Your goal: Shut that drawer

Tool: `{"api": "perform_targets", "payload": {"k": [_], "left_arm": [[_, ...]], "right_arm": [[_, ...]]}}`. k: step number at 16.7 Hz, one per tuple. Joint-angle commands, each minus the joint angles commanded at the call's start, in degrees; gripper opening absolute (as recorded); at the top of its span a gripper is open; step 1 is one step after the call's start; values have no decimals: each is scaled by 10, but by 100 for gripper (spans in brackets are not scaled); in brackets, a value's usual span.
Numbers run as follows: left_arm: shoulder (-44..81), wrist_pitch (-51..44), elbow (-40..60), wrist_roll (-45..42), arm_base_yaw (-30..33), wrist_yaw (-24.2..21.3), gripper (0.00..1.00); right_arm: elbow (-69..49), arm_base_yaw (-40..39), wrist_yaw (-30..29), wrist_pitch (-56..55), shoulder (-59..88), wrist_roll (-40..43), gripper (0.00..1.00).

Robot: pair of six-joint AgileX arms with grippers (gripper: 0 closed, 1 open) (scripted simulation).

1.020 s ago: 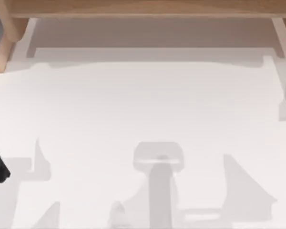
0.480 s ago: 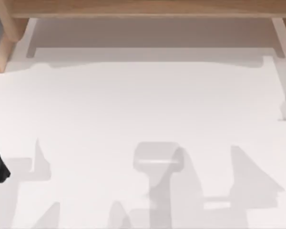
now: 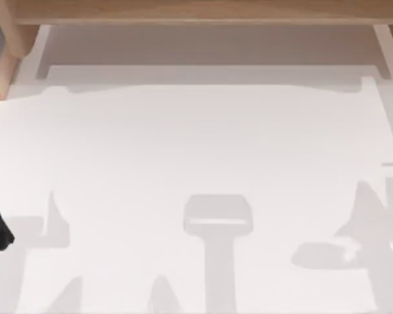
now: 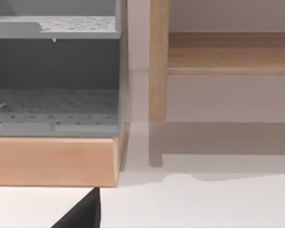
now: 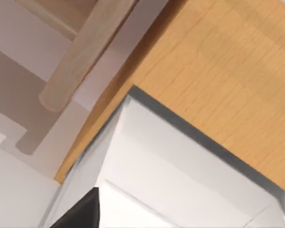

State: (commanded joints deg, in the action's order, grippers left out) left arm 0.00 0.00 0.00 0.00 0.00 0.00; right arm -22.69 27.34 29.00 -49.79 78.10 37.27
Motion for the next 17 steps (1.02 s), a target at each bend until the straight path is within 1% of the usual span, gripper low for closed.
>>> {"api": "perform_targets", "payload": {"k": [6, 10, 13, 15, 17], "left_arm": [[0, 0, 0, 0, 0, 0, 100], [0, 0, 0, 0, 0, 0, 100], [0, 0, 0, 0, 0, 0, 100], [0, 0, 0, 0, 0, 0, 100], [0, 0, 0, 0, 0, 0, 100]], "right_arm": [[10, 81, 69, -225, 209, 269, 100], [-4, 125, 101, -348, 318, 420, 100], [-17, 147, 115, -408, 369, 493, 100], [-22, 154, 119, -425, 384, 514, 100], [-22, 155, 119, -427, 385, 516, 100]]}}
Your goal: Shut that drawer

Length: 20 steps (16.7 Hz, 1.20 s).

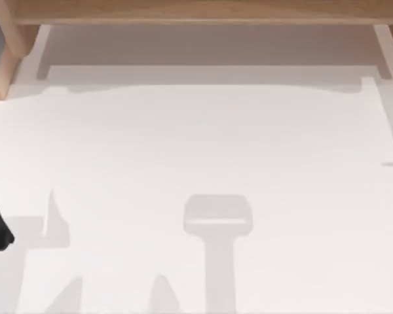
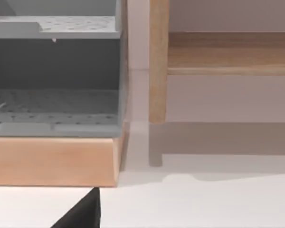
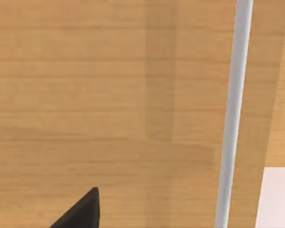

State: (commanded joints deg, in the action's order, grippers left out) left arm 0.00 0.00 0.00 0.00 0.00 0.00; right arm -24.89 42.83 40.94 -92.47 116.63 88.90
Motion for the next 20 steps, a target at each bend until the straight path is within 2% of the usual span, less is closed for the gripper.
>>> {"api": "perform_targets", "payload": {"k": [13, 20], "left_arm": [[0, 0, 0, 0, 0, 0, 100], [0, 0, 0, 0, 0, 0, 100]], "right_arm": [[-45, -34, -34, 32, 14, 1, 100], [-45, -34, -34, 32, 14, 1, 47]]}}
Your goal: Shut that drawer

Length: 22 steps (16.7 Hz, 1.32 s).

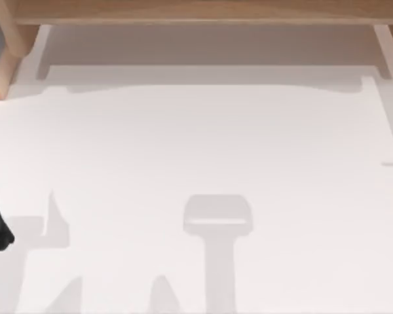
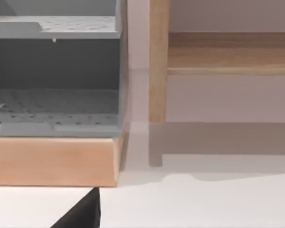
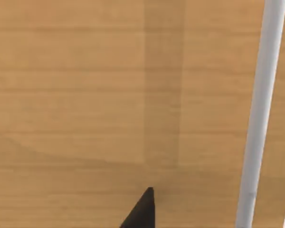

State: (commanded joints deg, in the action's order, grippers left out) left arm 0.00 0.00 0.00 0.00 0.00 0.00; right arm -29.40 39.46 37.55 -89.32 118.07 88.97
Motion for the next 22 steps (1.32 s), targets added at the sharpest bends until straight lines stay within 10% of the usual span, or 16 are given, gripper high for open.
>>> {"api": "perform_targets", "payload": {"k": [6, 22], "left_arm": [[0, 0, 0, 0, 0, 0, 100], [0, 0, 0, 0, 0, 0, 100]], "right_arm": [[0, 0, 0, 0, 0, 0, 2], [-92, -48, -49, 59, 35, -2, 0]]}}
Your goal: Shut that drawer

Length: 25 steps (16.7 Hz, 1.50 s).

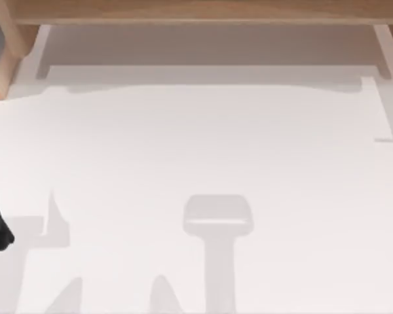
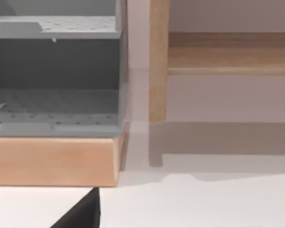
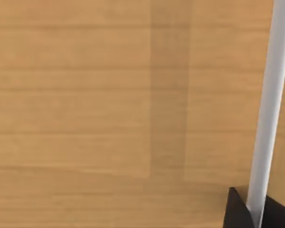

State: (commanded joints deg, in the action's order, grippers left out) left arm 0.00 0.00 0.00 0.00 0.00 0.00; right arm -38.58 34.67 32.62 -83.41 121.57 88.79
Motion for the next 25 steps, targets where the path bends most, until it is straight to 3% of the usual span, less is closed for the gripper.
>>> {"api": "perform_targets", "payload": {"k": [25], "left_arm": [[0, 0, 0, 0, 0, 0, 100]], "right_arm": [[-233, -75, -80, 138, 98, 0, 0]]}}
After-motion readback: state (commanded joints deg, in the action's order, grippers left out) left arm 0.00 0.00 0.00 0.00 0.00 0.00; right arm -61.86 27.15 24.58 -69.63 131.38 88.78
